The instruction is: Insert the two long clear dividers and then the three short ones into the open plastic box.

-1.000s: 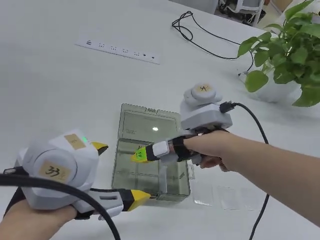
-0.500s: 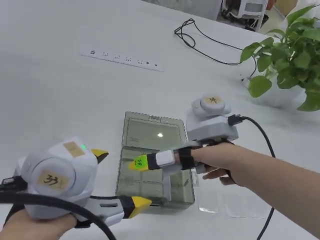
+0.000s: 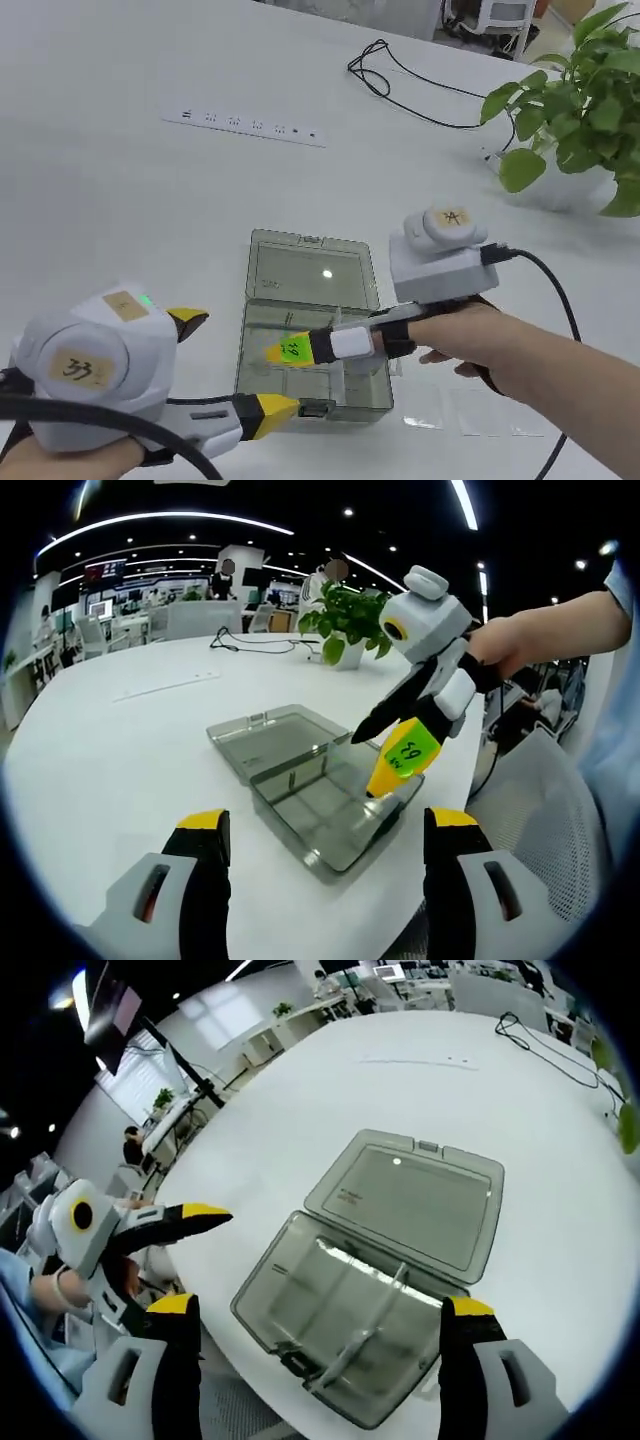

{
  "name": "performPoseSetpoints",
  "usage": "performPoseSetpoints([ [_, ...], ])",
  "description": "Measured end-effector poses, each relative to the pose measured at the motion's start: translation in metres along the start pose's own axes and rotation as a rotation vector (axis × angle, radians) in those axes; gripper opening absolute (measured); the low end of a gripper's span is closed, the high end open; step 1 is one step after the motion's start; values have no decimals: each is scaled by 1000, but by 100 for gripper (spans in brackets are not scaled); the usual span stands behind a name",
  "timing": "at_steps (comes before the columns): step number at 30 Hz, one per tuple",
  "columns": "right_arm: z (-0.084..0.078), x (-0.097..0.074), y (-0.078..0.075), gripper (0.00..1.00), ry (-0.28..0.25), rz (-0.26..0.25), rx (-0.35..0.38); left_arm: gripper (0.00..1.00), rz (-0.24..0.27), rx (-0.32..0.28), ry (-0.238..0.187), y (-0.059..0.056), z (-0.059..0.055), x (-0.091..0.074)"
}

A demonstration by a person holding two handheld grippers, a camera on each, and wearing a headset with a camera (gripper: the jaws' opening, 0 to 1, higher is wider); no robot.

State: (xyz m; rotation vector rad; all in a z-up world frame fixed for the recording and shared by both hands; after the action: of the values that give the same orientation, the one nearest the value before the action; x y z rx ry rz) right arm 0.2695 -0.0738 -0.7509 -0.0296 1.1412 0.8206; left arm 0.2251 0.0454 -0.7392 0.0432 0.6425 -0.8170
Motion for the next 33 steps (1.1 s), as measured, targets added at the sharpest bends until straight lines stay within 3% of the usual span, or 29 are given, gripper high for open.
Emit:
performPoseSetpoints([
  [1,3,-2,1,100,-46,6,-51,80,3,-1,1,1,0,0],
  [3,-2,-7,-2,100,-37,-9,-47,80,6,-7,0,2,1,-1],
  [4,-1,-8,-3,100,-66,-2,-80,80,8,-10,0,2,2,-2],
  [6,-6,-12,-6,100,-80,-4,-69,80,11,-16,0,4,3,-3],
  [8,-5,-15,-5,100,-149,23,-117,80,13,-20,0,5,4,-3],
  [11,-8,-20,-9,100,-211,-21,-244,79,21,-28,7,8,3,-4],
  [14,-16,-22,-11,100,-229,-20,-237,79,29,-37,11,13,2,-6],
  [18,-18,-29,-13,100,-310,-29,-243,79,44,-49,19,19,0,-10],
  [25,-30,-39,-16,100,-360,-44,-278,79,78,-73,29,30,-4,-18],
  [33,-42,-54,-16,100,-382,-60,-310,79,117,-70,53,37,-10,-23],
])
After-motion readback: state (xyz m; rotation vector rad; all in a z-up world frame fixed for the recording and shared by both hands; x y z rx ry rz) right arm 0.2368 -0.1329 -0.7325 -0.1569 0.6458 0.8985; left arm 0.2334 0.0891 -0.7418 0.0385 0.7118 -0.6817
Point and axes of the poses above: the centre of the closed fingertips' face, and the gripper's own axes: x roughly forward along the fingers, y roughly to its left, z roughly out of its top, the point moved 4 cm from there along -x, roughly backward along the fingers, and after that the axes turned 6 degrees about y, right-handed, at the moved point
